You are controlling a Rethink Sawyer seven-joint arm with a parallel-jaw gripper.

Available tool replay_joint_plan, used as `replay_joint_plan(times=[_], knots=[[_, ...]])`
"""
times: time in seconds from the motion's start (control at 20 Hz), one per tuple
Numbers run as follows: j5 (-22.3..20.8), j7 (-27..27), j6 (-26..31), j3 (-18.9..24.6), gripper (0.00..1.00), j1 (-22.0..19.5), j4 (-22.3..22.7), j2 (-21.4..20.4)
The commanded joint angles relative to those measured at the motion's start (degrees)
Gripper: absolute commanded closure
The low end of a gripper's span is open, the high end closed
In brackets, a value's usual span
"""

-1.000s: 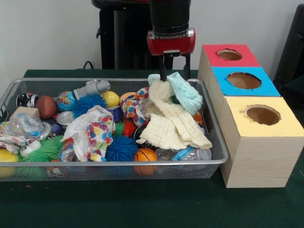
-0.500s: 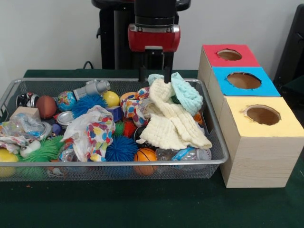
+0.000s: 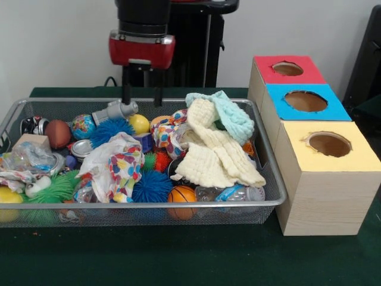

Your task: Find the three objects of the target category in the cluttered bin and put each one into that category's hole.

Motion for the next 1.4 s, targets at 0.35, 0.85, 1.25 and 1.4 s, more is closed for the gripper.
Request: replay_joint_plan(times=[0.35, 0.85, 1.25, 1.4], knots=[[-18.3, -8.4, -6.6, 0.4, 0.00, -8.6, 0.2, 8.8], [-24.6, -3.5, -9.9, -0.7, 0.00, -10.3, -1.5, 15.6], [-29.7, 0.5, -13.3, -5.8, 0.00, -6.6, -7.2, 22.6], [-31.5, 1.2, -13.3, -9.1, 0.00, -3.6, -10.0, 24.3]])
